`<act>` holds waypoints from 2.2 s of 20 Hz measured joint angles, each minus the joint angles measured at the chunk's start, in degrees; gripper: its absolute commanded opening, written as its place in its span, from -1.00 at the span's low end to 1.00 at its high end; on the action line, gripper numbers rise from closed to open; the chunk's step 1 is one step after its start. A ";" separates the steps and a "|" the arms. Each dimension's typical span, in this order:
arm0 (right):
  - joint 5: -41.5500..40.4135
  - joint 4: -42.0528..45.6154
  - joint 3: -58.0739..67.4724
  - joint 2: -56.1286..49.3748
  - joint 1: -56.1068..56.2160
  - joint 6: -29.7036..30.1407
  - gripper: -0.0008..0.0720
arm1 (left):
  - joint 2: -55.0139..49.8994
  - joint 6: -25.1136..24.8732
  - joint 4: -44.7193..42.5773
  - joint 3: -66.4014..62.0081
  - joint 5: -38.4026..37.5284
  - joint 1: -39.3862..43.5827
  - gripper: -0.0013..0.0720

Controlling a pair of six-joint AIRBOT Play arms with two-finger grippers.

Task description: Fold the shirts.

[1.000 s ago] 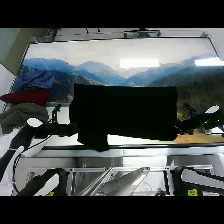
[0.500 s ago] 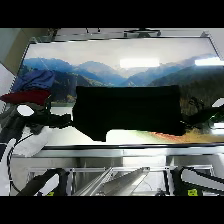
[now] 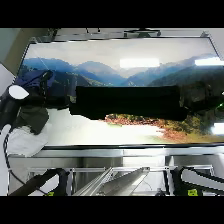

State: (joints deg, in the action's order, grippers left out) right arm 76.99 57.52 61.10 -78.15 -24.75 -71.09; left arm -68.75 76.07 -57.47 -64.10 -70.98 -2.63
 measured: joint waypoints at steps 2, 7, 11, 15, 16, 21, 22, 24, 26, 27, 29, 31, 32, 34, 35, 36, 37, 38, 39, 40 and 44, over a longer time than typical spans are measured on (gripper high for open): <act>-2.38 -4.17 2.80 -1.88 0.48 0.57 -0.91 | -5.49 0.00 0.00 -6.01 0.13 0.59 -0.91; -10.01 -8.74 9.20 -10.47 2.21 1.55 -0.91 | -21.77 0.02 0.02 -21.05 0.79 1.29 -0.91; -15.26 -9.51 12.96 -17.88 2.69 2.21 -0.91 | -32.85 0.02 0.04 -31.10 1.60 1.42 -0.91; -19.06 -9.44 14.88 -21.90 3.08 4.11 -0.91 | -41.83 0.04 0.02 -39.39 0.04 2.10 -0.94; -19.80 -8.87 15.12 -22.32 3.15 4.35 -0.91 | -43.65 0.09 0.02 -41.09 -0.57 2.38 -0.94; -21.46 -4.68 15.69 -23.10 3.39 4.94 -0.91 | -48.50 1.55 -2.40 -46.90 -1.44 3.91 -0.96; -21.57 -4.20 15.93 -23.10 3.45 4.96 -0.91 | -48.83 2.14 -3.21 -47.52 -1.46 4.07 -0.96; -21.44 -3.30 17.05 -23.08 3.72 4.96 -0.91 | -49.27 2.84 -4.22 -48.33 -1.49 4.33 -0.96; -20.55 -2.25 18.80 -22.86 4.22 4.96 -0.91 | -49.48 3.10 -5.07 -48.70 -1.53 4.57 -0.96; -20.11 -1.57 19.91 -22.77 4.55 4.96 -0.91 | -49.55 3.30 -5.33 -48.81 -1.57 4.66 -0.96; -19.39 -0.04 21.57 -22.71 5.20 4.92 -0.91 | -49.62 3.45 -5.66 -48.96 -1.51 4.85 -0.96; -19.32 1.22 22.47 -22.99 5.73 4.87 -0.89 | -49.66 3.63 -5.79 -49.05 -1.11 5.16 -0.96; -19.47 1.84 22.73 -23.37 5.92 4.74 -0.89 | -49.66 3.65 -5.81 -49.07 -1.03 5.29 -0.96; -19.98 2.32 23.06 -24.13 6.14 4.72 -0.33 | -49.66 3.65 -6.03 -49.07 -0.79 5.53 -0.52; -20.35 2.75 23.15 -24.41 6.19 4.70 0.16 | -49.66 3.63 -6.16 -49.09 -0.59 5.68 -0.04; -20.48 2.93 23.28 -24.63 6.21 4.70 0.35 | -49.68 3.65 -6.14 -49.29 -0.76 5.79 -0.03; -20.41 3.17 23.58 -24.65 6.19 4.68 0.43 | -49.70 3.63 -6.14 -49.79 -1.31 5.84 -0.03; -20.09 4.00 24.37 -24.61 6.12 4.63 0.43 | -49.70 3.61 -6.16 -50.80 -2.51 5.84 -0.03; -19.37 5.55 25.51 -24.46 6.01 4.46 0.45 | -49.66 3.61 -6.32 -52.09 -3.76 5.73 -0.03; -18.69 7.56 26.71 -24.33 5.77 3.78 0.65 | -49.44 3.56 -6.91 -53.40 -5.27 5.42 -0.04; -16.44 12.15 29.53 -24.90 4.85 1.99 0.92 | -44.78 3.48 -7.96 -52.83 -8.09 3.02 -0.04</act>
State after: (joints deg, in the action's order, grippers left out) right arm 60.55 69.67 90.63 -103.04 -19.90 -69.10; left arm -113.54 79.55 -65.43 -116.92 -79.07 0.38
